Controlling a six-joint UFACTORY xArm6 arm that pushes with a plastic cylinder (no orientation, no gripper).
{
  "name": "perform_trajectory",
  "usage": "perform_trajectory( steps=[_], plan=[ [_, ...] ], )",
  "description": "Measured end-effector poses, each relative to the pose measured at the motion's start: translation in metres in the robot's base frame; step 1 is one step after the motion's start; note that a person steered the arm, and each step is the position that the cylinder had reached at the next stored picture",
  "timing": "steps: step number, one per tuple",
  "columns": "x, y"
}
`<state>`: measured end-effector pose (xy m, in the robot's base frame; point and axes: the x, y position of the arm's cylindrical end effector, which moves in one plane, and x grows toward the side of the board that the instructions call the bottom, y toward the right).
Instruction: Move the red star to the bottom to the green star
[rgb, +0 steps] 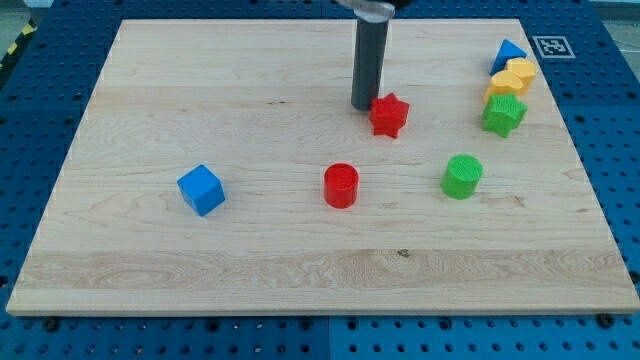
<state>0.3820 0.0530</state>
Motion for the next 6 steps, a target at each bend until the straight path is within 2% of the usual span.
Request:
perform_trajectory(
  steps=[1,2,3,4,6],
  plan=[
    [0.022,0.049],
    [0.022,0.047],
    [0.023,-0.002],
    [0.039,-0.005],
    [0.054,0.07]
  ],
)
